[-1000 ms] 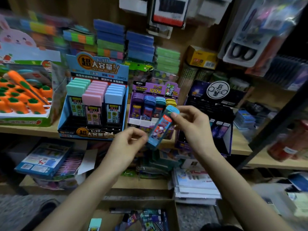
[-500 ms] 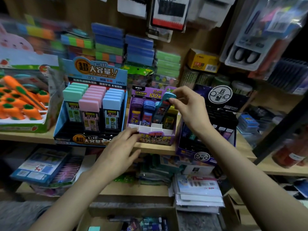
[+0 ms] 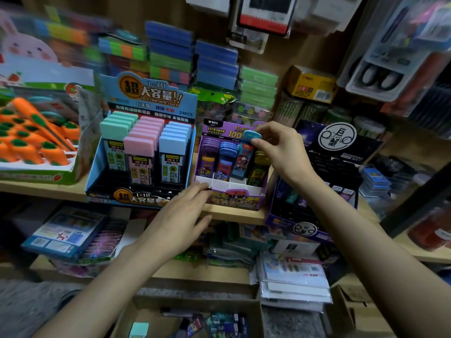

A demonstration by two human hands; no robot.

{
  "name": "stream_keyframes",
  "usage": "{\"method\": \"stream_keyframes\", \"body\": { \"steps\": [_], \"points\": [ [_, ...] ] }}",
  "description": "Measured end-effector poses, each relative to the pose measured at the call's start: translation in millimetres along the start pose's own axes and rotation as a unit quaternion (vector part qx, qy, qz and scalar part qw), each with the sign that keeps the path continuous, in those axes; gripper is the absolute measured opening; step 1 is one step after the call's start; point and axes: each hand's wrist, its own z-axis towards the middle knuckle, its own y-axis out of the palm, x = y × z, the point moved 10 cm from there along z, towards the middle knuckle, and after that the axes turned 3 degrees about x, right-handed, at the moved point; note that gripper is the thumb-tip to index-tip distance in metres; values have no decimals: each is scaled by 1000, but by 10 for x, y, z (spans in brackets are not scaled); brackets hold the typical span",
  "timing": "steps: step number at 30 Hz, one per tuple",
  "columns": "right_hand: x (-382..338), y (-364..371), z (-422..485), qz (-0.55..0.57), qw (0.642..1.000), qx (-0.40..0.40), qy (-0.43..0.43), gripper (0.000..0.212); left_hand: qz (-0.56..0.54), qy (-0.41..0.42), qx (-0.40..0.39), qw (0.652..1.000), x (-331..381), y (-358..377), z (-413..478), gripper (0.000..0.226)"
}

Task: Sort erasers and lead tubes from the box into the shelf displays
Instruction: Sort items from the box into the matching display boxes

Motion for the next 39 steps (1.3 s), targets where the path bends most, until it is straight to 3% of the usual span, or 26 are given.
{"method": "stream_keyframes", "body": {
  "steps": [10,18,25,29,33,39],
  "points": [
    [119,5,-24,47,997,-45,33,12,-2,-2,2,1000,-30,31,4,62],
    [72,273,-54,-199,976,-70,-46,29,6,10,5,1000,-24,28,10,62],
    [-255,165,-124,-209,968,-129,-46,36,-32,72,22,997,106,-222,-166,45],
    [-583,163,-733,-204,955,-188,-105,26,-28,83,-38,995,57,-25,-547,35],
    [-366,464,-1565,-179,935,-300,-58,22,-48,-1,-171,984,-297,573,-1006,29],
    [604,1077,-2767,-168,893,-410,82,17,-126,-197,-253,939,-1032,1671,-2037,21]
  ]
}}
